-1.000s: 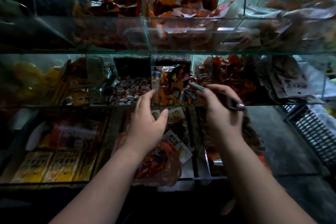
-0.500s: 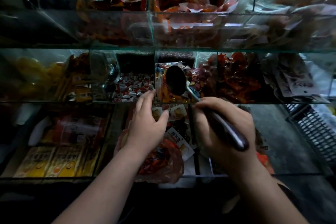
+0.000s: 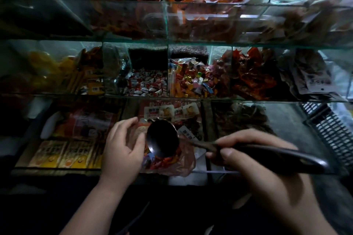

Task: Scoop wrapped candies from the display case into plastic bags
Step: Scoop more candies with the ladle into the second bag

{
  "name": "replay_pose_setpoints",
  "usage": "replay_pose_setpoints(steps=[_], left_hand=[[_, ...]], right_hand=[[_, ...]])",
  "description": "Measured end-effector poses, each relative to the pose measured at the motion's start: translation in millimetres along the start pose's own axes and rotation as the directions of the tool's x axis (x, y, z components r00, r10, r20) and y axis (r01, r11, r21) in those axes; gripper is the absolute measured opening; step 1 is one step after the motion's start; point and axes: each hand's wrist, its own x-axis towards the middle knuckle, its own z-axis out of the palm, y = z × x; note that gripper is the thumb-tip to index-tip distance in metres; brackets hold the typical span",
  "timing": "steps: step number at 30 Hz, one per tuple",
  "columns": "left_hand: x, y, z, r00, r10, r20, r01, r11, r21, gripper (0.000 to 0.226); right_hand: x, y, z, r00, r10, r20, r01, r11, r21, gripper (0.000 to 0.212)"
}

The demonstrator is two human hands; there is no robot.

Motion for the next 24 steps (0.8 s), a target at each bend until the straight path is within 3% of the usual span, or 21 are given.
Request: replay_pose_setpoints(steps=[2, 5, 8, 11, 13, 15, 18, 24], left_hand=[[-3.0, -11.4, -2.5, 1.000, -0.011, 0.027, 0.007, 0.990, 0.140, 0.027], [-6.3, -22.1, 2.6, 0.976, -0.137, 0.168, 0.089, 0.960, 0.265, 0.027], [-8.5, -27.2, 8.1, 0.959, -0.195, 0.206, 0.136, 0.954, 0.269, 0.045], [-8.7, -28.6, 9.8, 0.956, -0.205, 0.212, 0.152, 0.959, 0.241, 0.059], [-9.6, -27.9, 10.5, 0.952, -0.206, 0.227, 0.147, 0.956, 0.252, 0.063], [-10.5, -26.6, 11.3, 0.941, -0.216, 0.261, 0.155, 0.959, 0.235, 0.068], [-12.7, -27.2, 11.8, 0.927, -0.224, 0.300, 0.162, 0.963, 0.216, 0.074], [-15.1, -29.6, 11.2, 0.918, -0.225, 0.327, 0.174, 0.968, 0.179, 0.077]], right_hand=[[1.9, 6.7, 20.9, 0.999, 0.004, -0.036, -0.004, 1.000, -0.012, 0.006], [17.1, 30.6, 64.6, 0.998, 0.034, 0.059, -0.029, 0.996, -0.089, 0.007], [32.1, 64.0, 100.4, 0.973, 0.046, 0.228, 0.024, 0.955, -0.297, 0.017], [41.5, 91.6, 123.0, 0.892, 0.116, 0.437, 0.128, 0.862, -0.490, 0.033], [44.5, 104.7, 131.3, 0.873, 0.172, 0.457, 0.123, 0.828, -0.547, 0.040], [43.2, 114.1, 135.9, 0.907, 0.164, 0.388, 0.054, 0.868, -0.494, 0.040], [43.1, 127.3, 136.9, 0.969, 0.193, 0.156, -0.140, 0.944, -0.299, 0.011], [50.0, 134.9, 132.1, 0.891, 0.442, 0.104, -0.448, 0.893, 0.037, 0.020]])
